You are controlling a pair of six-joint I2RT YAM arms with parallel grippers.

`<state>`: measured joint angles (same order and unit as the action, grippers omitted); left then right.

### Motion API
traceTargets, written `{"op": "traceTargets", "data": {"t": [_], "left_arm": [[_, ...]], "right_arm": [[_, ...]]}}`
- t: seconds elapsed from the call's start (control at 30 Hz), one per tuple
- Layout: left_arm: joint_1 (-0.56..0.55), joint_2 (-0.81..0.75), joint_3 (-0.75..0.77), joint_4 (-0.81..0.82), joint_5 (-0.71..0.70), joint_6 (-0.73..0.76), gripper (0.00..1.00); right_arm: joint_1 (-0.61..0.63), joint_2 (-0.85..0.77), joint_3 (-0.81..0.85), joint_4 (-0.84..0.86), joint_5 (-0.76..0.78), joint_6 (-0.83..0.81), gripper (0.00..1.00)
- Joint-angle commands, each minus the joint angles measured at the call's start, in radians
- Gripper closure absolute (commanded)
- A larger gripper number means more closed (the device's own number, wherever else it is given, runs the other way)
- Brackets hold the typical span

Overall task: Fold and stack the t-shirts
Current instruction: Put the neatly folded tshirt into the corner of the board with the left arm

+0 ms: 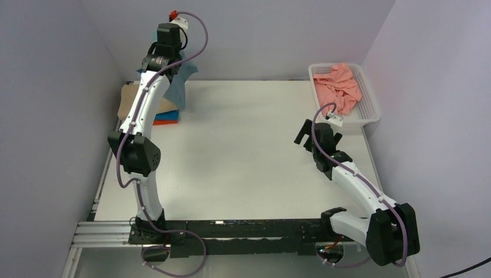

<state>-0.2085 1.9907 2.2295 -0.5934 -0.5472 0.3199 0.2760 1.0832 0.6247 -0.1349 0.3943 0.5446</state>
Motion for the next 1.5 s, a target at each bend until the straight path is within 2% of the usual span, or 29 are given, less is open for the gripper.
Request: {"op": "traceTargets", "data": {"t": [0.0, 0.27, 0.53, 0.73, 0.8, 0.9, 0.97, 1.03, 1.27, 1.47], "left_arm": [[0.023, -0.023, 0.031, 0.061, -0.031, 0.007, 1.0], [0.151, 0.086, 0.062, 0.038, 0.037, -0.064, 1.0], [0.286, 0.209, 0.034, 0.125, 0.164, -0.042, 1.0], [0.351, 0.271, 0.042, 0.153, 0.184, -0.059, 0.94], [0.369, 0.282, 0.038, 0.165, 0.195, -0.067, 0.86], [0.389, 0.301, 0.05, 0.175, 0.18, -0.086, 0.45], [0.397, 0.302, 0.06, 0.173, 0.165, -0.104, 0.31], [0.401, 0.289, 0.065, 0.165, 0.153, -0.133, 0.02], [0.4, 0.131, -0.054, 0.149, 0.301, -0.266, 0.01], [0.39, -0.006, -0.207, 0.151, 0.537, -0.449, 0.01]], "right_arm": [[-0.004, 0.007, 0.03, -0.007, 0.031, 0.0, 0.0], [-0.003, 0.02, 0.035, -0.014, 0.039, 0.0, 0.0], [-0.003, 0.038, 0.046, -0.026, 0.047, 0.004, 0.0], [-0.003, 0.064, 0.062, -0.049, 0.045, 0.006, 0.0], [-0.003, 0.072, 0.068, -0.057, 0.042, 0.006, 0.0], [-0.003, 0.081, 0.077, -0.066, 0.036, 0.005, 0.0], [-0.002, 0.083, 0.082, -0.077, 0.037, 0.008, 0.0], [-0.003, 0.079, 0.087, -0.085, 0.041, 0.01, 0.0], [-0.004, 0.037, 0.072, -0.087, 0.022, 0.01, 0.0], [-0.003, -0.036, 0.025, -0.072, 0.013, 0.021, 0.0]]}}
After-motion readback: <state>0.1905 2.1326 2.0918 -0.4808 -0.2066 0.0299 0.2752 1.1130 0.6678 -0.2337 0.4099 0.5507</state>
